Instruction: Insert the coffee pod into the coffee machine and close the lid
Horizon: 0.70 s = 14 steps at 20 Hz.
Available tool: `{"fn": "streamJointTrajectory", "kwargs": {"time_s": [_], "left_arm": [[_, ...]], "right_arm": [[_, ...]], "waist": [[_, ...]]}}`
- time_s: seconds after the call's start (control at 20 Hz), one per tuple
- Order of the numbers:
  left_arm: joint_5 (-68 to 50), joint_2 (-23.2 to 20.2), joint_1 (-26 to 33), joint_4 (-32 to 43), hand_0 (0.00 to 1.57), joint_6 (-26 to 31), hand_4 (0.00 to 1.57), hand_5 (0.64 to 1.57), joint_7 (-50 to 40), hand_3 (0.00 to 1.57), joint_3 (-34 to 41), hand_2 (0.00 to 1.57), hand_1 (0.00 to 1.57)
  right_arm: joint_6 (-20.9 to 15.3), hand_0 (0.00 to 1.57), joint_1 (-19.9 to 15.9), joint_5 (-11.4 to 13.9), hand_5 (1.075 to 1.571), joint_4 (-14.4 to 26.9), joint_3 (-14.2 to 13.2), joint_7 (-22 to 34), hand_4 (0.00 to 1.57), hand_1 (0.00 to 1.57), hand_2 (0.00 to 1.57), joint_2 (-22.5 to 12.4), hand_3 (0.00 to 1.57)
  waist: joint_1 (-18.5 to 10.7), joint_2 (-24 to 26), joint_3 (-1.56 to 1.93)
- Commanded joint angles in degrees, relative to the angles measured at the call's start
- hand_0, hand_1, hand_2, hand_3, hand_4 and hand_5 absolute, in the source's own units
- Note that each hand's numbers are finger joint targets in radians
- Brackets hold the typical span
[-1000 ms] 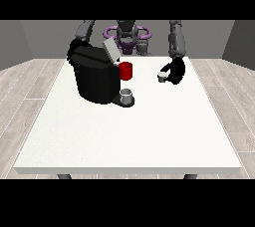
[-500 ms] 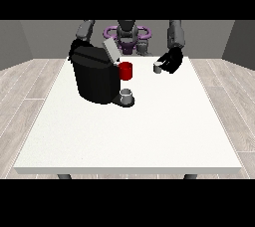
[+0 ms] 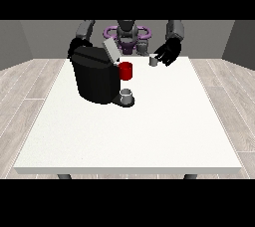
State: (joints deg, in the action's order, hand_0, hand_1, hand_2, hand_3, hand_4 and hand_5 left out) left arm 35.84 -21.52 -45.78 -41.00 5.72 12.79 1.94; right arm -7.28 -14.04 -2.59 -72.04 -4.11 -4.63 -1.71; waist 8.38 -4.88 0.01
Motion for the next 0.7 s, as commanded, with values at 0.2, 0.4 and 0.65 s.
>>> {"fn": "streamJointTrajectory", "kwargs": {"time_s": [0.2, 0.4, 0.65], "left_arm": [[0.7, -1.1, -8.0, -0.8, 1.26, -0.2, 0.54, 1.571, -3.6, 1.28, 1.9, 1.33, 1.26], [-1.4, -3.7, -12.2, 1.0, 1.25, 4.3, 0.51, 1.571, -5.8, 1.24, 4.8, 1.29, 1.25], [-2.3, -7.6, -18.3, 2.8, 1.26, 4.4, 0.47, 1.571, -6.2, 1.22, 7.8, 1.29, 1.26]], "right_arm": [[1.7, 0.0, -2.1, 0.3, 1.571, -1.7, 0.9, 0.1, 0.53, 0.0, 0.0, -1.5, 0.0], [-0.9, 0.0, -2.2, 1.4, 1.571, -2.7, 2.2, 0.8, 0.51, 0.0, 0.0, 0.9, 0.0], [-0.6, 0.0, -5.0, 1.7, 1.571, -5.7, 3.0, 3.4, 0.5, 0.0, 0.0, 0.3, 0.0]], "waist": [[3.9, -2.2, -0.01], [4.6, -3.1, -0.01], [8.4, -6.9, -0.01]]}}
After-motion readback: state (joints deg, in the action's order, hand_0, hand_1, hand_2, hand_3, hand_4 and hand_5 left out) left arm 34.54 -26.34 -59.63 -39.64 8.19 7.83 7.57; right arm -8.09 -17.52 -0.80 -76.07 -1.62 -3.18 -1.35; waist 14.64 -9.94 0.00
